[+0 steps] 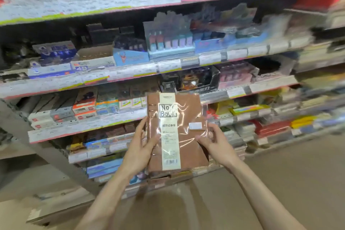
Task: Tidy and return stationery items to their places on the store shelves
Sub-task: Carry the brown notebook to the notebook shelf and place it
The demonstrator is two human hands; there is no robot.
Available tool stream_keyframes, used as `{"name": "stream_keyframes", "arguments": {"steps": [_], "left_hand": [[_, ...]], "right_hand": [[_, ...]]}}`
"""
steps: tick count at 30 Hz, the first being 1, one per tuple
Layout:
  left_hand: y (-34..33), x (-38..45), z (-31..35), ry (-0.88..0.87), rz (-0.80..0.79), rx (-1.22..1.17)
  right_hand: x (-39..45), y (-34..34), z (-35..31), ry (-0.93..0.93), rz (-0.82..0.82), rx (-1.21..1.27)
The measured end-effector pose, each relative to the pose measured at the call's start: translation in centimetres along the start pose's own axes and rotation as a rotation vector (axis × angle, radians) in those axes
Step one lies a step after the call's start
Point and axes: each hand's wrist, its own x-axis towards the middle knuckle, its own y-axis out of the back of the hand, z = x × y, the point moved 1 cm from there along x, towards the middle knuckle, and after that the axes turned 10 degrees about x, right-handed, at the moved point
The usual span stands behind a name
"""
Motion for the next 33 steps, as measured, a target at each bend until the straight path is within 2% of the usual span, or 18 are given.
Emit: {"name": "stream_keyframes", "arguments": {"steps": [8, 16, 24, 33], "left_hand": [[-12.4, 4.1, 8.4, -0.136, -0.183, -0.078], [-25.5, 10.4, 13.4, -0.170, -0.387, -0.097], [-41.0, 17.0, 19.0, -0.218, -0.514, -0.171], [-54.3, 21.8, 24.5, -0.232, -0.637, -0.158]], "right_hand": [[-1.5, 14.5, -1.1, 0.044, 0.219, 0.026], [0.0, 27.3, -0.3, 0.016, 0.385, 0.072], [2.7, 41.5, 0.4, -0.029, 0.611, 0.011], [5.5, 55.0, 2.2, -0.026, 0.682, 0.062]]}}
